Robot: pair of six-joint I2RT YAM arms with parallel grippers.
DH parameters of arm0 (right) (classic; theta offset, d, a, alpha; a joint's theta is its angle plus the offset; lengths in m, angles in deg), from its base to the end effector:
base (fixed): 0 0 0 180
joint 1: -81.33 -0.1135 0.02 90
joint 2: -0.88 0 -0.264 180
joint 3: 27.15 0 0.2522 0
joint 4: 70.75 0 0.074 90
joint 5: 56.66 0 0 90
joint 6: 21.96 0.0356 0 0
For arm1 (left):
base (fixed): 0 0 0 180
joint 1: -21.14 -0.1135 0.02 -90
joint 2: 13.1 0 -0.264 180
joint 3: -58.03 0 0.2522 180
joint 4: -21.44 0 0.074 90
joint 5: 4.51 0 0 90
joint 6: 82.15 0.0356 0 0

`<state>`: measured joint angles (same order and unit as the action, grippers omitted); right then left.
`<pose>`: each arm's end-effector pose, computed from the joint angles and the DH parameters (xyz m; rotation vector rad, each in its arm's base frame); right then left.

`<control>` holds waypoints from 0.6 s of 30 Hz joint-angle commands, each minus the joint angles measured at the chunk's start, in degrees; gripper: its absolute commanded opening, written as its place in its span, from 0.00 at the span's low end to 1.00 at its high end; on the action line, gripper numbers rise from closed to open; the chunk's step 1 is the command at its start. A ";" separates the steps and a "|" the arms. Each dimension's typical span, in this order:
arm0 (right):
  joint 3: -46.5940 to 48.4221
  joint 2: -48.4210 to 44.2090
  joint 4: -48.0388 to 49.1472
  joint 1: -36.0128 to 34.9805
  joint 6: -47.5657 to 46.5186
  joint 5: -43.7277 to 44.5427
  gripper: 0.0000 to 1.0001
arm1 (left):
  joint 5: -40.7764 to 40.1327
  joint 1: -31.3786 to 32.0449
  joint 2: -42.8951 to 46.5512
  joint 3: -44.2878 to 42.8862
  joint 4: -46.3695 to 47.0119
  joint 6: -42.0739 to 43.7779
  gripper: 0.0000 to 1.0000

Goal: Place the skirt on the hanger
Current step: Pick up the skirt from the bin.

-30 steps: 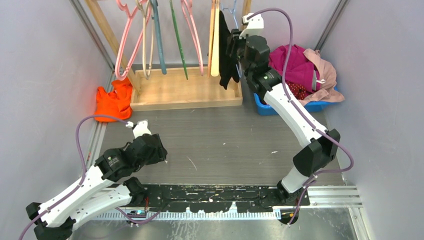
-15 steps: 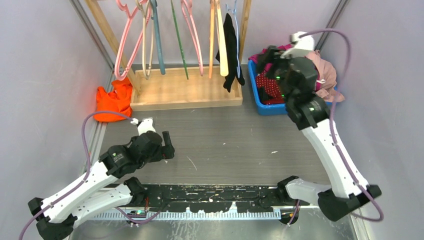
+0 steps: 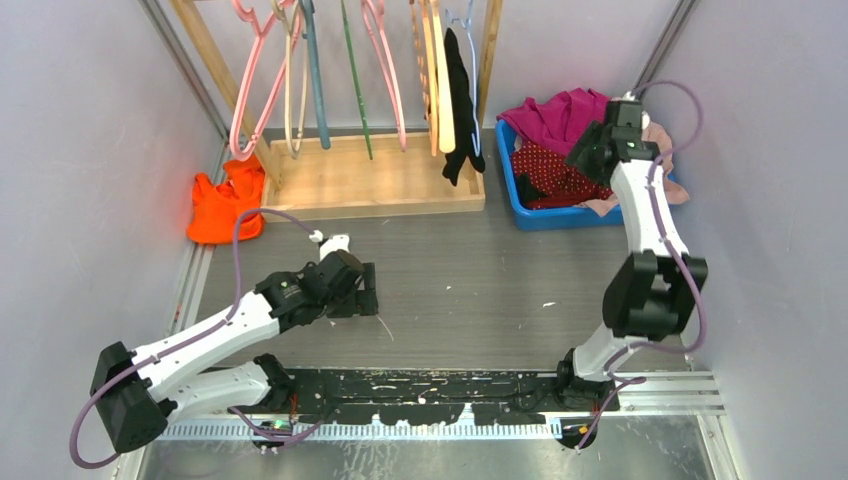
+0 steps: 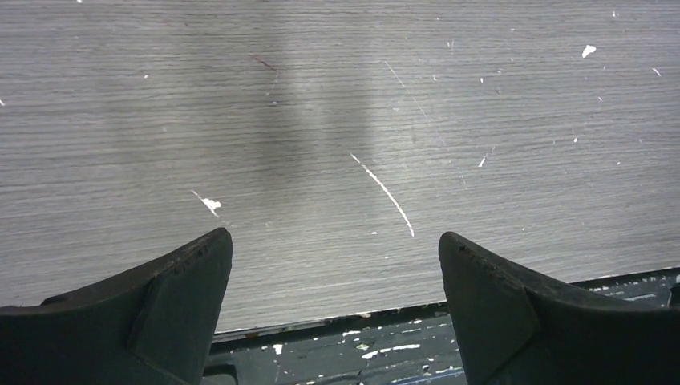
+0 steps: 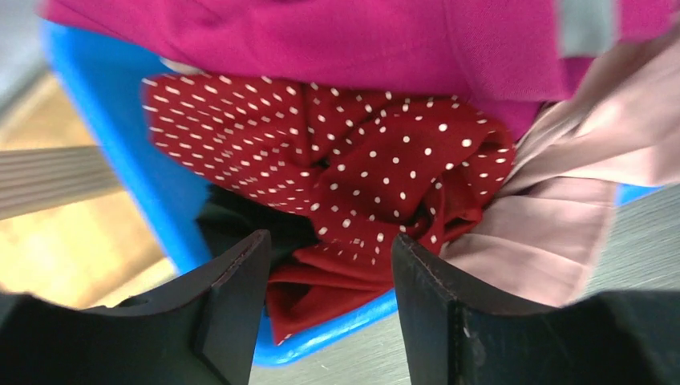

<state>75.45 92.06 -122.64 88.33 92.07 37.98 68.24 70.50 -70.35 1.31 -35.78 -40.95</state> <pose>0.3529 -0.0462 0.3563 0.6494 2.1805 0.0642 0.1298 -0.1350 0.2419 -0.0988 2.5360 -0.3020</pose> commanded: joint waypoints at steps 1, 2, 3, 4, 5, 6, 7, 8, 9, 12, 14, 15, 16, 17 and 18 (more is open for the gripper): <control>3.91 4.08 -2.45 -0.15 -0.04 -1.38 0.62 | 1.70 -0.09 -0.01 0.10 4.87 1.50 1.00; 4.70 5.39 -2.90 -0.15 -0.30 -1.02 0.61 | 1.62 -0.14 -0.03 0.28 4.83 1.51 1.00; 4.97 6.05 -2.55 -0.15 -0.32 -0.85 0.61 | 1.54 -0.12 0.11 0.39 4.80 1.51 1.00; 4.76 6.19 -1.91 -0.15 -0.15 -0.67 0.61 | 1.57 -0.13 0.23 0.56 4.68 1.51 1.00; 4.24 6.02 -1.10 -0.15 0.28 -0.73 0.61 | 1.53 -0.11 0.47 0.79 4.70 1.51 1.00; 4.02 5.88 -0.49 -0.15 0.57 -0.66 0.61 | 1.45 -0.13 0.63 1.04 4.70 1.47 1.00; 4.29 6.13 -0.46 -0.15 0.65 -0.50 0.61 | 1.36 -0.19 0.86 1.30 4.78 1.43 1.00; 4.98 6.32 -0.78 -0.15 0.60 -0.29 0.61 | 1.39 -0.15 1.02 1.48 4.81 1.35 1.00; 5.53 6.33 -0.73 -0.15 0.50 -0.26 0.61 | 1.35 -0.18 1.18 1.55 4.73 1.34 1.00; 6.97 5.48 0.73 -0.15 0.39 -0.55 0.61 | 1.22 -0.23 1.83 1.72 4.25 1.29 1.00; 8.38 5.00 1.81 -0.15 0.60 -0.11 0.62 | 0.90 -0.21 2.28 1.81 3.83 1.27 1.00; 9.49 5.32 2.06 -0.15 0.61 0.45 0.62 | 0.56 -0.20 2.52 1.82 3.76 1.36 1.00; 11.18 6.15 1.75 -0.15 0.47 1.09 0.63 | 0.36 -0.21 2.69 1.83 3.67 1.38 1.00; 13.31 7.70 0.64 -0.15 0.30 1.80 0.64 | 0.18 -0.30 2.75 1.83 3.61 1.48 1.00; 16.85 9.39 -0.83 -0.15 0.00 2.72 0.65 | 0.08 -0.32 2.69 1.75 3.50 1.62 1.00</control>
<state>82.75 100.91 -124.50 88.24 92.20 37.72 69.20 70.50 -69.02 3.10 -33.27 -39.90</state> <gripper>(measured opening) 0.631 0.996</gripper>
